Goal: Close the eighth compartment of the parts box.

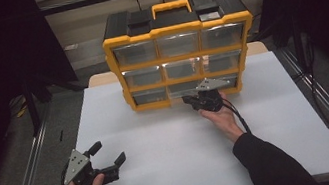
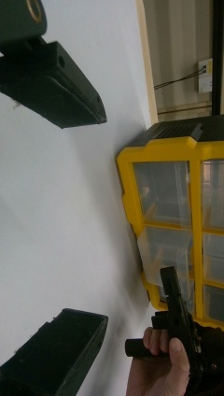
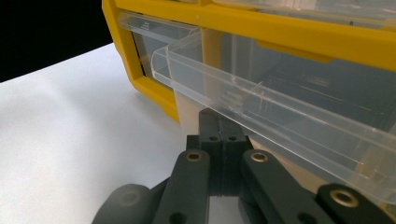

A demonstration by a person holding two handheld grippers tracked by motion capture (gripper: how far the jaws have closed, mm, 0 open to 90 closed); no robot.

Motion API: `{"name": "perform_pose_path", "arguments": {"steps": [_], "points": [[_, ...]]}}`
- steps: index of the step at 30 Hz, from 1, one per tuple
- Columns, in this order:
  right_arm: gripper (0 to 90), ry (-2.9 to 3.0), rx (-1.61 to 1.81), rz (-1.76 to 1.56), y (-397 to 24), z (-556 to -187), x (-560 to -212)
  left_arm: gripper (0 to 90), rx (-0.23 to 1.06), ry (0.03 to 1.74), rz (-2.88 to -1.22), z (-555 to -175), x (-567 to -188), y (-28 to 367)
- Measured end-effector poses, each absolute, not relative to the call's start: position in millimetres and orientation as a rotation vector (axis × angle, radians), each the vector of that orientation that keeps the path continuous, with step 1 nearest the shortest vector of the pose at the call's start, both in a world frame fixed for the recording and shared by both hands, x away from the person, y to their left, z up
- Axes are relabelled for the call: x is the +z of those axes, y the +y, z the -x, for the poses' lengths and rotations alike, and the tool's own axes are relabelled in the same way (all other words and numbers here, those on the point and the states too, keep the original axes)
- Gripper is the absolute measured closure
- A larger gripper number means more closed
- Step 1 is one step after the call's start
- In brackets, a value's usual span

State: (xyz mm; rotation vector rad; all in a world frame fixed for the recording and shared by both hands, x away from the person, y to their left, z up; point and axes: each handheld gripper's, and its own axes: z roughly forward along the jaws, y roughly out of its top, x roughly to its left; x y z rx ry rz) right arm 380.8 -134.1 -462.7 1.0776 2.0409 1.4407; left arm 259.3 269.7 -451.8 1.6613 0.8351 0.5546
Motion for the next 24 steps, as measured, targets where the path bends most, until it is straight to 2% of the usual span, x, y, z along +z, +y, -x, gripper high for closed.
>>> {"name": "perform_pose_path", "arguments": {"steps": [24], "points": [[90.0, 2.037, 1.418, -1.102, -134.1, -386.9, -461.9, 4.3, 0.548, 0.840, -1.657, -258.8, -452.1, 268.8]]}}
